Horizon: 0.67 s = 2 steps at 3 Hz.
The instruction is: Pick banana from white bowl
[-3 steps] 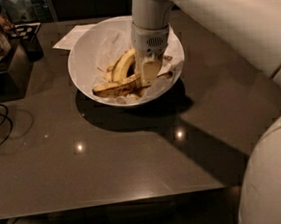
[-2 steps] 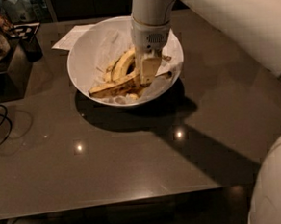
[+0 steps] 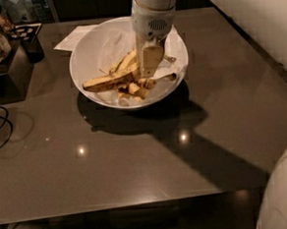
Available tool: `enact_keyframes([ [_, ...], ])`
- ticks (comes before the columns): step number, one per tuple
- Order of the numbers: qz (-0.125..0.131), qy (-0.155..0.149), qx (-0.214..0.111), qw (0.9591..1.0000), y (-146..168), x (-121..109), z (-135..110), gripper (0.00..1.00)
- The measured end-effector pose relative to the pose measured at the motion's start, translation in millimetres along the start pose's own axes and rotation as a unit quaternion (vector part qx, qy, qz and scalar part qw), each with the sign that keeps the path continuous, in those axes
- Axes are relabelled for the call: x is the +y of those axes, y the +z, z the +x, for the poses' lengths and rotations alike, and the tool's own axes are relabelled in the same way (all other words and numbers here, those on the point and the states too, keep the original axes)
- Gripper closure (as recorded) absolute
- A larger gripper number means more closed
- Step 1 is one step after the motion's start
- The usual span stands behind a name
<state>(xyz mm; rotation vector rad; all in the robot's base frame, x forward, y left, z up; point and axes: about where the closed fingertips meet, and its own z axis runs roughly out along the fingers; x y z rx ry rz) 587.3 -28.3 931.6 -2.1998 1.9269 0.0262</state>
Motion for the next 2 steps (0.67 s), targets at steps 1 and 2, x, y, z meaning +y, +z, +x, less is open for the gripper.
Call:
enact_keyframes([
  [1, 0.025, 0.012, -0.03, 0.9992, -20.1, 8.9, 1.8, 1.0],
  [2, 0.03, 0.013, -0.026, 0.9991, -22.8, 7.6, 0.7, 1.0],
])
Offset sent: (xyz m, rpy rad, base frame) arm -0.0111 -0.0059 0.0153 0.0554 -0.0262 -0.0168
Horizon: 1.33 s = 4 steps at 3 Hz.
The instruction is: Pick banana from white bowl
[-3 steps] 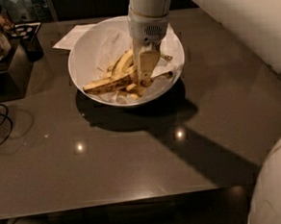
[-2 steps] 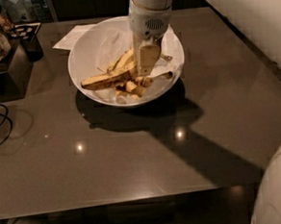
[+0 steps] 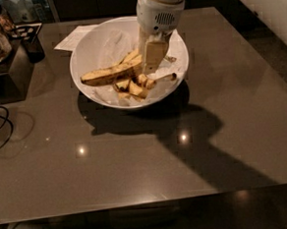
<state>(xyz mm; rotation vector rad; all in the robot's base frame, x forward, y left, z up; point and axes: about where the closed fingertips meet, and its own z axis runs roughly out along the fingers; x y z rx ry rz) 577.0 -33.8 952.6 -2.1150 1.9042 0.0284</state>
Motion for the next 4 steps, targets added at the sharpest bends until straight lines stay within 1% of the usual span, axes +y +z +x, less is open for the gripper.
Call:
enact_keyframes([
  [1, -0.007, 0.022, 0.004, 0.9997, -13, 12, 3, 1.0],
  [2, -0.007, 0.053, -0.004, 0.9986, -29, 29, 8, 1.0],
  [3, -0.003, 0.086, -0.01, 0.9962, -39, 49, 19, 1.0],
  [4, 0.005, 0.119, -0.008, 0.9929, -51, 71, 31, 1.0],
])
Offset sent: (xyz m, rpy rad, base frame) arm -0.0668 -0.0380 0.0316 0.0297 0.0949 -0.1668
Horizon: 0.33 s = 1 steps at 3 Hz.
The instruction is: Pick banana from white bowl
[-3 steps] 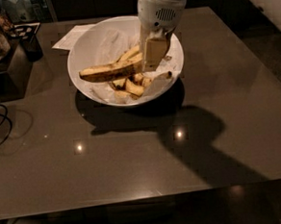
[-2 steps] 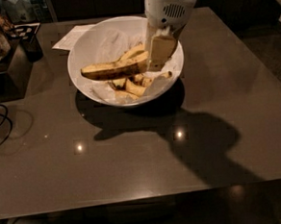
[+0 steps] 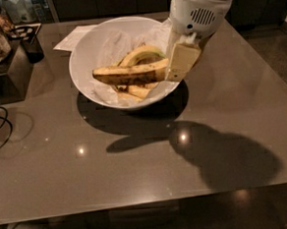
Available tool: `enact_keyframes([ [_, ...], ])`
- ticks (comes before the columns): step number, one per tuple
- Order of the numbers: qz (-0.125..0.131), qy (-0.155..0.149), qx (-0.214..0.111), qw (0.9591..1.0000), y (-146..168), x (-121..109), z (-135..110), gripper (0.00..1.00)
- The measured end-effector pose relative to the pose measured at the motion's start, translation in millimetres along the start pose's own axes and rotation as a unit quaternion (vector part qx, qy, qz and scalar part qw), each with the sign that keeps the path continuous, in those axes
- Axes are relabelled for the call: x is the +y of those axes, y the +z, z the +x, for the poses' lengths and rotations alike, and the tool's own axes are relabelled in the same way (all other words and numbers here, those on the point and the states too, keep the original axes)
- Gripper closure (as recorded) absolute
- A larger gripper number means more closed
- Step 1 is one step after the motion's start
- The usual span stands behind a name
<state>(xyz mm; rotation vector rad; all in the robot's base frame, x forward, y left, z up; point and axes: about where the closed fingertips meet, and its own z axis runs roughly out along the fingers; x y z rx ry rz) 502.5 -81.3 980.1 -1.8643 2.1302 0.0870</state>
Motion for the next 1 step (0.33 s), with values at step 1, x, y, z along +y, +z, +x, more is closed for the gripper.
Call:
enact_keyframes([
  [1, 0.003, 0.001, -0.002, 1.0, -0.5, -0.3, -0.2, 1.0],
])
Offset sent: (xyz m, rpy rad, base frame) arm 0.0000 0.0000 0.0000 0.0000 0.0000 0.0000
